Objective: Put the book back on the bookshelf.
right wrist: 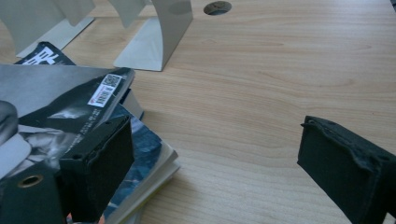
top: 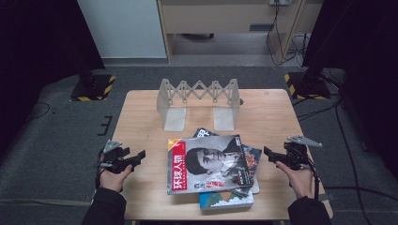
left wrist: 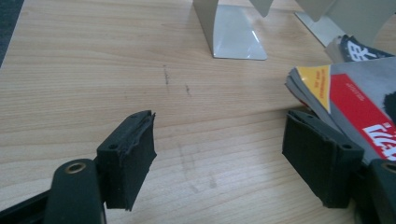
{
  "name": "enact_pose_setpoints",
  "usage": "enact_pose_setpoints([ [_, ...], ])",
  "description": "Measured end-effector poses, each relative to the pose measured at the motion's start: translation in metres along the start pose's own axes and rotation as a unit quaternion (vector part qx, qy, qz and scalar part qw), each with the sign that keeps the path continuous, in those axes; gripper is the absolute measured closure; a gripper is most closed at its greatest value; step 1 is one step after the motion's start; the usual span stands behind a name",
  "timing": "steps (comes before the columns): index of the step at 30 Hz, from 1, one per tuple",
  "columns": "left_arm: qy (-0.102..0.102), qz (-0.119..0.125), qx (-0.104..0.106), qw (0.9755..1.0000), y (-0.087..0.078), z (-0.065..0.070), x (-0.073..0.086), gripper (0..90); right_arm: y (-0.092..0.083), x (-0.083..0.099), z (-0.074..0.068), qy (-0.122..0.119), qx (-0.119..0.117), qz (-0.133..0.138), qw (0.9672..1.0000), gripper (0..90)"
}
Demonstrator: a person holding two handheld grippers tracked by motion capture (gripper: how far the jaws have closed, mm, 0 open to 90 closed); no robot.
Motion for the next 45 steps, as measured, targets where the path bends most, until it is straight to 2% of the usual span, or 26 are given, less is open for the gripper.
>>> enact_pose_setpoints([
  [7,0.003,0.002,0.022,0.9997,-0.004,0.018,0.001,26.7,-0.005,-0.008,-0.017,-0.012,-0.013,0.008,0.9998,10.7],
  [9,0.007,0.003,0.027,0.9996,-0.004,0.024,0.001,26.7,-0.006,-0.012,-0.025,-0.030,-0.019,0.009,0.9993,11.4],
  [11,0.011,0.001,0.034,0.9994,-0.004,0.029,0.003,26.8,-0.006,-0.013,-0.028,-0.030,-0.023,0.010,0.9992,11.7],
  [12,0.010,-0.003,0.040,0.9991,-0.004,0.034,0.005,27.1,-0.006,-0.014,-0.034,-0.031,-0.030,0.009,0.9990,12.0],
  [16,0.015,-0.006,0.048,0.9987,-0.004,0.042,0.008,27.7,-0.005,-0.016,-0.045,-0.041,-0.044,0.009,0.9981,14.2],
  [22,0.016,-0.013,0.059,0.9981,-0.003,0.052,0.013,28.7,-0.007,-0.017,-0.057,-0.041,-0.058,0.010,0.9974,17.1],
  [28,0.022,-0.025,0.069,0.9970,-0.001,0.063,0.021,28.2,-0.004,-0.013,-0.071,-0.050,-0.071,0.003,0.9962,20.3],
  [33,0.026,-0.031,0.073,0.9965,0.000,0.068,0.025,28.4,-0.001,-0.009,-0.079,-0.062,-0.078,-0.001,0.9950,21.5],
  [35,0.024,-0.039,0.078,0.9959,0.001,0.071,0.028,27.4,0.001,-0.006,-0.082,-0.064,-0.082,-0.003,0.9946,21.8],
  [36,0.030,-0.048,0.081,0.9951,0.003,0.074,0.032,27.4,0.002,-0.004,-0.085,-0.065,-0.086,-0.007,0.9942,21.9],
  [42,0.039,-0.059,0.091,0.9934,0.004,0.083,0.039,27.6,0.003,0.002,-0.090,-0.061,-0.094,-0.012,0.9936,22.3],
  [45,0.038,-0.068,0.098,0.9922,0.005,0.088,0.044,28.1,0.005,0.008,-0.093,-0.067,-0.097,-0.021,0.9928,22.7],
])
Point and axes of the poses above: each handheld gripper's, and its own axes: y roughly forward along the jaws, x roughly out of its underside, z roughly to its right, the point moved 10 cm from there along y, roughly forward along the jaws, and after that the axes turned 7 degrees about -y, right-handed, at the moved point
